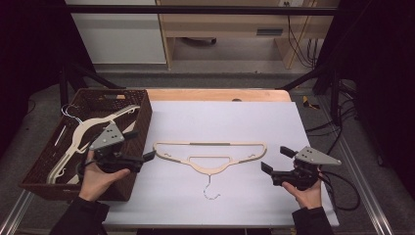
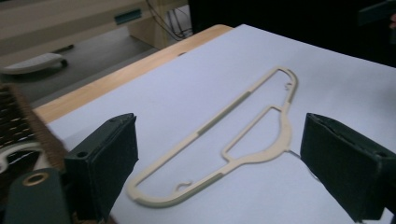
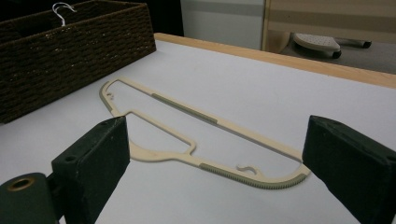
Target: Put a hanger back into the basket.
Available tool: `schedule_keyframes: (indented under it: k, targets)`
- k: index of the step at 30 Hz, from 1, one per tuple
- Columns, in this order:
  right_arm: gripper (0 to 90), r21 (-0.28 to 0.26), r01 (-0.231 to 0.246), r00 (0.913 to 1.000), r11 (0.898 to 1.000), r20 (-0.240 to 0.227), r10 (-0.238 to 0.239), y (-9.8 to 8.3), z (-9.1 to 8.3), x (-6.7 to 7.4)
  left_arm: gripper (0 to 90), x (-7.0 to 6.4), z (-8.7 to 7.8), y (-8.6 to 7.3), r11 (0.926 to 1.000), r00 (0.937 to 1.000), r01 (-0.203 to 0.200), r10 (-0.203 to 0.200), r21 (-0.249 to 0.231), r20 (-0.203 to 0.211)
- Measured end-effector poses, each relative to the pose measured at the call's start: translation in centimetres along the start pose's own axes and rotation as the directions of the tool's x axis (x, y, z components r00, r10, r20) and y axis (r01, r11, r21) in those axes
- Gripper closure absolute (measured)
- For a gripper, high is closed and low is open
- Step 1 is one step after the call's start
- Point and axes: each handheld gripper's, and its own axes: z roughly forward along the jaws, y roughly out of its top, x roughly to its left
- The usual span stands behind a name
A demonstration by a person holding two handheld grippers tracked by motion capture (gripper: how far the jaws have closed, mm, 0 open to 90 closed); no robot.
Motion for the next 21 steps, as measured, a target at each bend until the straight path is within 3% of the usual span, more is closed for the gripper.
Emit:
schedule_keyframes:
  k: [6, 13, 21]
  targets:
    - [7.7, 0.001, 0.004, 1.0, 1.0, -0.001, -0.004, 0.0, 0.0, 0.1, 10.6, -1.5, 3.0, 0.0, 0.9977, 0.9977, -0.032, 0.028, 0.06, 0.062]
    - [7.7, -0.004, 0.008, 1.0, 1.0, -0.004, -0.008, 0.0, -0.2, 0.1, 11.0, -2.8, 7.2, -0.7, 0.9855, 0.9931, -0.055, 0.038, 0.16, 0.111]
    - [7.7, 0.001, 0.013, 0.9999, 1.0, -0.011, -0.013, -0.1, 0.0, 0.1, 14.9, -2.7, 11.3, -2.5, 0.9559, 0.9919, -0.08, 0.049, 0.282, 0.117]
